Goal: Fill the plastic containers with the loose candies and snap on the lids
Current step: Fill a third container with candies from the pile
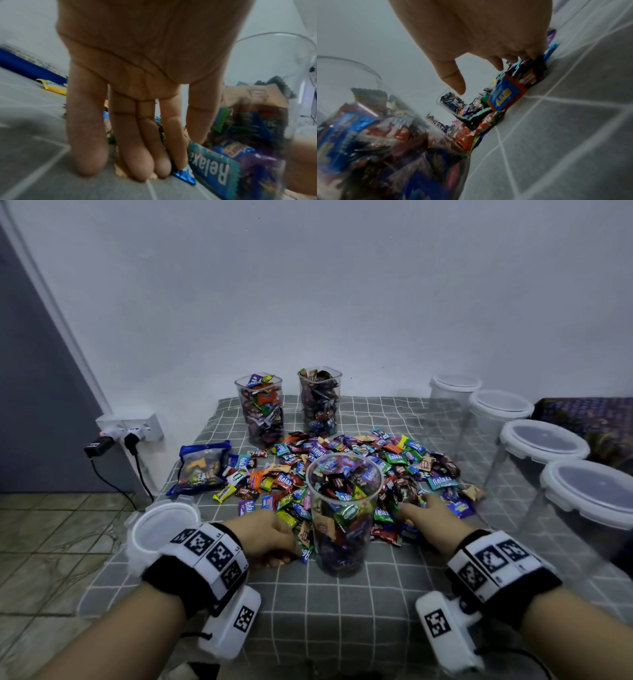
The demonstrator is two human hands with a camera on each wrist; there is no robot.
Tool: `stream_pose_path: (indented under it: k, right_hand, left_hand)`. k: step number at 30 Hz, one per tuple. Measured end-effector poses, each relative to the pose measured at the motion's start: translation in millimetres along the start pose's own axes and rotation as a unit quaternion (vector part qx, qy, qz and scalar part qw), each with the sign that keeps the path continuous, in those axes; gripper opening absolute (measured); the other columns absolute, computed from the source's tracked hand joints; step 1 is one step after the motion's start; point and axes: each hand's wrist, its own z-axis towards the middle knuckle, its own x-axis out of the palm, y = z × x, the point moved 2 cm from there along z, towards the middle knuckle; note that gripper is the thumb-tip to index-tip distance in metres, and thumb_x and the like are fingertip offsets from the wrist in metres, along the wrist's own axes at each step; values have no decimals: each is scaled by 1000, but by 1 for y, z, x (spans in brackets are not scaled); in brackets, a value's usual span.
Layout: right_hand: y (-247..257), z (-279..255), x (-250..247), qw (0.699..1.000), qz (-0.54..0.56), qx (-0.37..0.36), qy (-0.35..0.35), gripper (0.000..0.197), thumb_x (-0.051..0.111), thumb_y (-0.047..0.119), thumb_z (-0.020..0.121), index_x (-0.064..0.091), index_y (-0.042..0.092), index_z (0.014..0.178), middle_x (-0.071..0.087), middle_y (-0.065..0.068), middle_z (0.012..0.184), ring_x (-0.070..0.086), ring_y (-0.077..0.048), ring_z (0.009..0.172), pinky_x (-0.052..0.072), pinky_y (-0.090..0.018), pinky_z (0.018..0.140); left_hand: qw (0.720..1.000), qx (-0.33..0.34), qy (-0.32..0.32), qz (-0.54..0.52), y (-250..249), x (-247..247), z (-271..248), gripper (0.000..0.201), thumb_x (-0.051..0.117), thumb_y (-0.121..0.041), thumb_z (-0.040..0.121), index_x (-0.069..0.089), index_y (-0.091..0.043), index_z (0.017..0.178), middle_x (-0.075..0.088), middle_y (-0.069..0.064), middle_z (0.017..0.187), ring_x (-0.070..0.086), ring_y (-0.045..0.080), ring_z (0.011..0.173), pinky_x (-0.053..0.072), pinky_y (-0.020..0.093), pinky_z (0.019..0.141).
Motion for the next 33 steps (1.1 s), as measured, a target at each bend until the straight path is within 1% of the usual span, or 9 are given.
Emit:
stream_pose_path:
  k: [3, 7, 10, 14, 18, 21, 26, 31, 33]
  right_hand:
    - [20, -5, 11, 995, 72, -1, 67, 55, 72, 27, 70, 46, 11, 116, 58, -13, 103, 57, -25, 92, 50, -34, 77]
    - [29, -8, 7, 991, 87, -24, 95, 95, 77, 35, 55, 40, 4, 136, 55, -16, 123, 57, -29, 108, 50, -44, 89]
    - [41, -24, -11, 992, -28, -90, 82, 53, 66, 17, 82, 48, 11, 131, 58, -12, 118, 57, -26, 105, 48, -34, 89]
    - [47, -41, -22, 914, -335, -188, 127, 4, 55, 23, 88, 57, 25, 87, 58, 0, 91, 57, -20, 93, 45, -28, 81]
    - [42, -42, -8, 860, -418, -167, 241, 18, 52, 23, 90, 55, 28, 73, 59, 0, 92, 53, -15, 87, 44, -24, 81]
    - [44, -36, -1, 861, -416, -159, 246, 17, 51, 20, 92, 65, 16, 101, 58, -2, 95, 52, -15, 90, 39, -21, 77]
    - [49, -16, 8, 883, -380, -145, 234, 7, 51, 17, 92, 58, 17, 90, 58, -3, 95, 54, -18, 91, 41, -23, 78]
    - [56, -1, 10, 900, -365, -162, 176, 23, 55, 17, 89, 63, 14, 111, 64, -5, 113, 58, -22, 104, 47, -33, 93]
    - [62, 2, 2, 905, -366, -182, 113, 23, 53, 16, 89, 63, 14, 110, 63, -5, 110, 58, -23, 103, 48, -32, 88]
  left_hand:
    - [999, 9, -43, 4, -7, -2, 5, 14, 60, -12, 88, 71, -12, 78, 62, -5, 57, 52, 5, 45, 42, 16, 43]
    - [989, 39, -93, 112, -13, -9, 10, 18, 58, -19, 89, 72, -17, 101, 65, -7, 79, 57, 5, 69, 44, 15, 64]
    - [981, 53, -110, 147, -11, -16, 8, 23, 55, -20, 91, 70, -23, 108, 63, -8, 92, 57, 7, 87, 43, 19, 79]
    - [992, 68, -69, 82, -8, -13, 8, 17, 55, -13, 91, 67, -22, 84, 64, -7, 78, 59, 5, 64, 45, 13, 59]
    - [1000, 30, -4, -8, -8, -2, 11, 22, 54, -8, 91, 66, -14, 74, 65, -1, 63, 59, 8, 50, 46, 20, 50]
    - [999, 28, 4, -20, -10, 3, 17, 20, 56, -9, 90, 66, -16, 75, 65, -1, 65, 59, 8, 50, 45, 21, 50]
    - [997, 43, -60, -24, -14, -3, 23, 22, 52, -6, 91, 64, -17, 76, 65, 4, 66, 57, 6, 47, 45, 18, 42]
    - [993, 59, -106, -6, -18, -11, 19, 16, 53, -8, 91, 67, -10, 100, 61, 1, 67, 53, 8, 49, 42, 18, 41]
    - [985, 69, -159, 13, -18, -20, 16, 15, 54, -12, 92, 69, -11, 91, 63, 2, 67, 55, 11, 51, 46, 20, 45]
